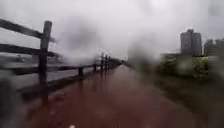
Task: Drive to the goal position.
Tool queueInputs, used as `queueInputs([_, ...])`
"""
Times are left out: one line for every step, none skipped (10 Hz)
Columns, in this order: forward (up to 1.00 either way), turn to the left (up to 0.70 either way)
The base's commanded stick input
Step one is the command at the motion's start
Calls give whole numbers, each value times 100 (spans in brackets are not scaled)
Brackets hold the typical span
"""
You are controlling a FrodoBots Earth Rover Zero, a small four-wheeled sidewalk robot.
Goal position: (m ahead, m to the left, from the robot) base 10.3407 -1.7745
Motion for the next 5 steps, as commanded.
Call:
queueInputs([0,0])
queueInputs([0,0])
queueInputs([0,0])
queueInputs([0,0])
queueInputs([0,0])
